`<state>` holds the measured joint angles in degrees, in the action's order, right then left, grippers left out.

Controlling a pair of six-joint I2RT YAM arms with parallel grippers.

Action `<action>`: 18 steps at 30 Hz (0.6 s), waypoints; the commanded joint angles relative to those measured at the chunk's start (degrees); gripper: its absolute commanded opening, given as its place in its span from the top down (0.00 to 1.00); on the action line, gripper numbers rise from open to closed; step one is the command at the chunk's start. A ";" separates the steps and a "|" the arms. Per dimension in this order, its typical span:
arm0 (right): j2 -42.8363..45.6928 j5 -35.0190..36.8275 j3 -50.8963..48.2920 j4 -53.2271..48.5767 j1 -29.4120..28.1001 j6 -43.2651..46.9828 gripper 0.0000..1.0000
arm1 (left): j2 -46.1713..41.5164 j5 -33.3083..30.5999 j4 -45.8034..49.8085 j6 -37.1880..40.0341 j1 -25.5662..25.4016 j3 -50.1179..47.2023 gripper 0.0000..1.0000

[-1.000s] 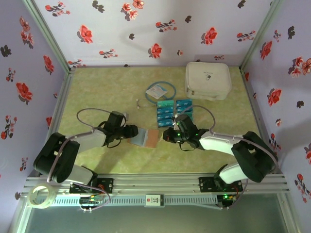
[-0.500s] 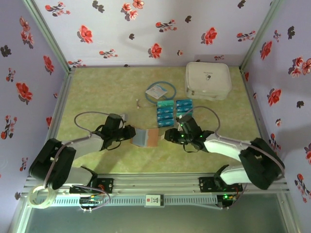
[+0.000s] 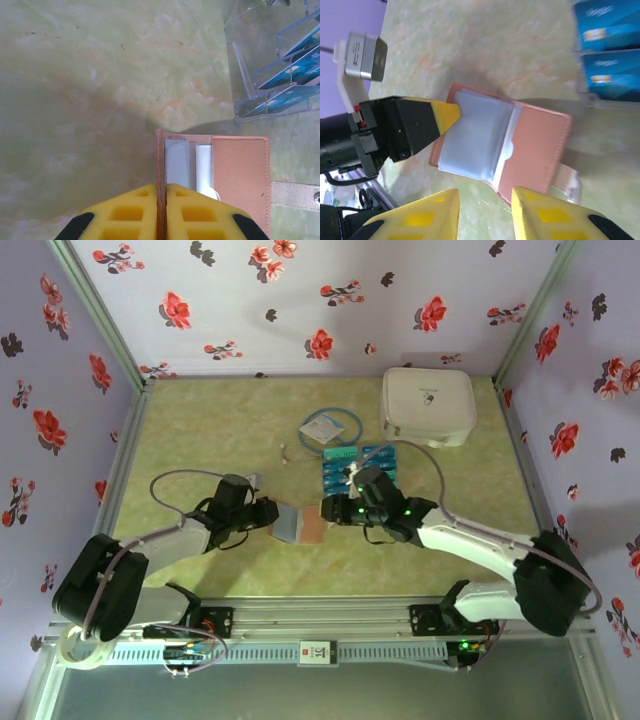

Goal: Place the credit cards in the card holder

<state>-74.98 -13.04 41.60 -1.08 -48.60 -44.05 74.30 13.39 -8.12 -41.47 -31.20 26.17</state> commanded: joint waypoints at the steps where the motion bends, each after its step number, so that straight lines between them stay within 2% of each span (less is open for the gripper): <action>1: -5.71 -0.44 1.37 3.41 -1.78 0.20 0.69 | -1.09 -1.26 1.53 0.17 -0.62 1.41 0.89; 7: -16.36 -0.47 1.02 9.82 -1.92 0.07 0.75 | -0.69 -1.53 1.70 0.50 -0.62 1.68 0.86; 10: -19.32 0.01 0.12 11.31 -1.83 -0.15 0.79 | -1.08 -1.52 1.96 0.59 -0.64 1.82 0.74; 12: -20.08 0.26 -0.85 12.29 -1.71 -0.50 0.80 | -1.56 -1.53 1.80 0.17 -0.36 1.80 0.58; 14: -20.15 0.83 -1.54 12.51 -1.67 -0.51 0.81 | -1.93 -1.45 1.30 -0.16 -0.11 1.74 0.50; 15: -20.18 0.95 -1.77 12.51 -1.67 -0.51 0.81 | -2.13 -1.21 0.69 -0.53 0.15 1.48 0.48; 18: -20.25 1.34 -2.38 12.60 -1.37 -0.55 0.82 | -2.57 0.24 -1.96 -1.77 1.08 0.44 0.49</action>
<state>-94.74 -13.30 40.36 9.82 -50.26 -44.12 73.10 12.67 -7.70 -42.06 -31.00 26.61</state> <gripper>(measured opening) 0.185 0.514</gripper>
